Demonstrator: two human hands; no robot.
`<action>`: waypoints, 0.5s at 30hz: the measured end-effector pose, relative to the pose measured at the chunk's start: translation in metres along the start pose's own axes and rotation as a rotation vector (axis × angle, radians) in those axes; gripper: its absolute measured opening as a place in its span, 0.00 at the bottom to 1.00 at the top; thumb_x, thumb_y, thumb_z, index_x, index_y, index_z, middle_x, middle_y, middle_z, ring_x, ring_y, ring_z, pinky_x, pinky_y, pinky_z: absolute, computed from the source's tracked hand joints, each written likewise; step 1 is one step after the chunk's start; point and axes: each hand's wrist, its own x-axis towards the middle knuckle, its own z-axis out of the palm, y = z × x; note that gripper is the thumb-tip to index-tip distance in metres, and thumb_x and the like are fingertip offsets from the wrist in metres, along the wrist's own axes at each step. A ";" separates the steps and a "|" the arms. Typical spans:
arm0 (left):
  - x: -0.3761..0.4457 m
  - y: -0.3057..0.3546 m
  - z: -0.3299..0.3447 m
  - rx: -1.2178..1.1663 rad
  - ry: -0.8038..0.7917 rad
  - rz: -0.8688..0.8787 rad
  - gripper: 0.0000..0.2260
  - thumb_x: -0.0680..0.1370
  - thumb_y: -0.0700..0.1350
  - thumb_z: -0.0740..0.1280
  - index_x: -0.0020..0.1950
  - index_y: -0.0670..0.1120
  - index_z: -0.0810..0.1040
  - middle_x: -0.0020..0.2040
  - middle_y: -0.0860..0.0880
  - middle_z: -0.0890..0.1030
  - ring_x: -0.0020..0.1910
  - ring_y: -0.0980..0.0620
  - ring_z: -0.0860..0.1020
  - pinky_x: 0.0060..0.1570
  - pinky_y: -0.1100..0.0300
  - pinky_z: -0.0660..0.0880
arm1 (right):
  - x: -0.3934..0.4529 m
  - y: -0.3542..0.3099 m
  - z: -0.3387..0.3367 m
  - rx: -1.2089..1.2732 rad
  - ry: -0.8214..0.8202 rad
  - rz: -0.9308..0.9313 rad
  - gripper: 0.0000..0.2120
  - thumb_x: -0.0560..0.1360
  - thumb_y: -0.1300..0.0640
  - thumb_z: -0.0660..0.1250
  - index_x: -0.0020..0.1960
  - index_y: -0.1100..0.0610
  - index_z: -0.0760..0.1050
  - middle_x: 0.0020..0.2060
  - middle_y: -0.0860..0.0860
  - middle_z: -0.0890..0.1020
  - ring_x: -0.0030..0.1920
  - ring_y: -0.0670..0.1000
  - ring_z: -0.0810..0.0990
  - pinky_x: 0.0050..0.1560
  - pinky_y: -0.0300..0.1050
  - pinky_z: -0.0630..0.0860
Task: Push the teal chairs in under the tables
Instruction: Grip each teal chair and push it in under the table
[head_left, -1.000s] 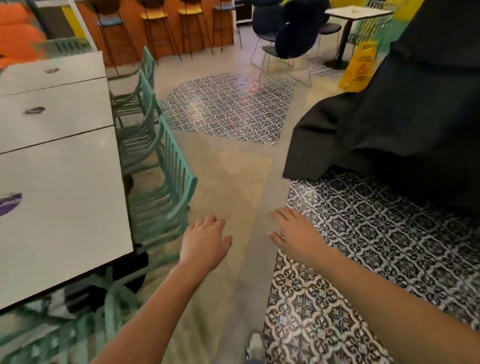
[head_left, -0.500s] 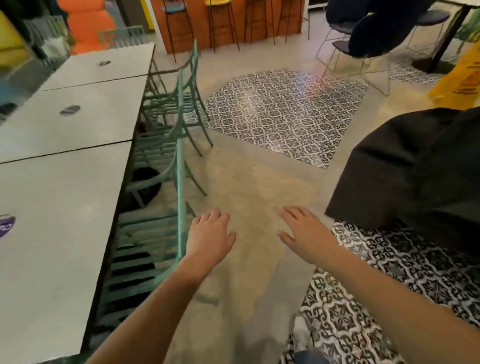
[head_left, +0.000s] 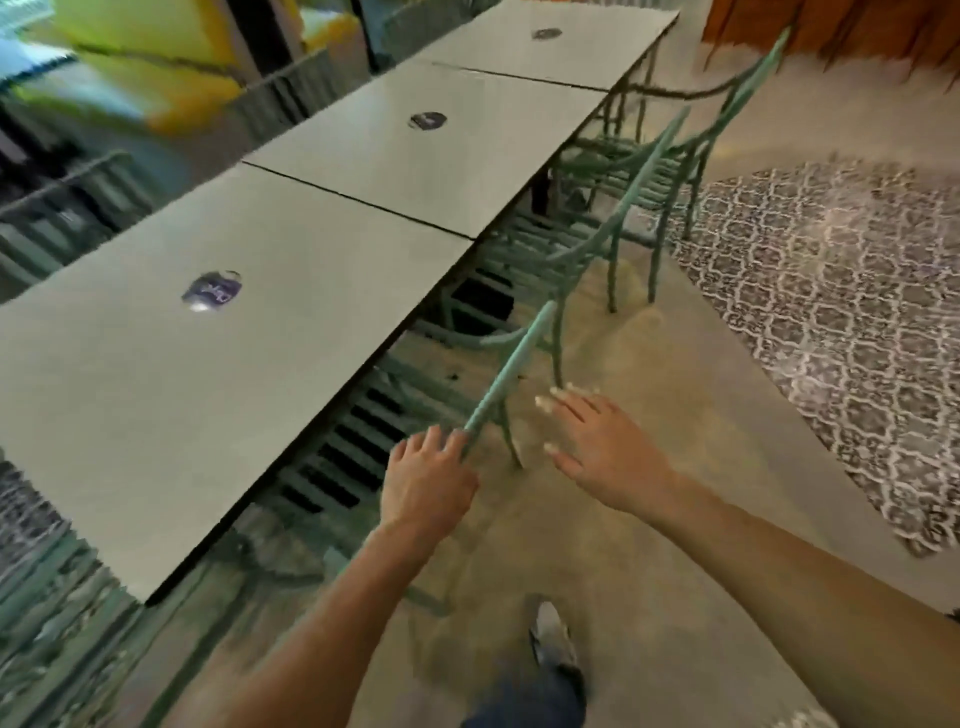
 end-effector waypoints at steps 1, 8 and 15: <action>0.010 -0.002 0.005 0.005 -0.006 -0.031 0.20 0.75 0.56 0.60 0.67 0.53 0.71 0.63 0.50 0.75 0.63 0.46 0.74 0.62 0.51 0.69 | 0.016 0.008 0.003 -0.010 -0.004 -0.037 0.27 0.78 0.42 0.53 0.74 0.53 0.63 0.72 0.53 0.68 0.73 0.55 0.63 0.73 0.51 0.57; 0.015 0.001 0.012 -0.043 -0.023 -0.253 0.22 0.77 0.60 0.60 0.68 0.53 0.70 0.63 0.52 0.74 0.62 0.50 0.73 0.62 0.53 0.70 | 0.106 0.047 0.010 -0.044 -0.146 -0.337 0.28 0.78 0.45 0.58 0.75 0.52 0.60 0.73 0.52 0.65 0.75 0.53 0.60 0.74 0.52 0.54; 0.019 0.023 0.028 -0.061 -0.123 -0.561 0.22 0.79 0.61 0.58 0.69 0.52 0.69 0.64 0.50 0.74 0.65 0.47 0.72 0.64 0.51 0.70 | 0.184 0.075 0.025 -0.074 -0.241 -0.620 0.27 0.78 0.45 0.60 0.75 0.51 0.60 0.73 0.52 0.66 0.75 0.53 0.59 0.75 0.54 0.56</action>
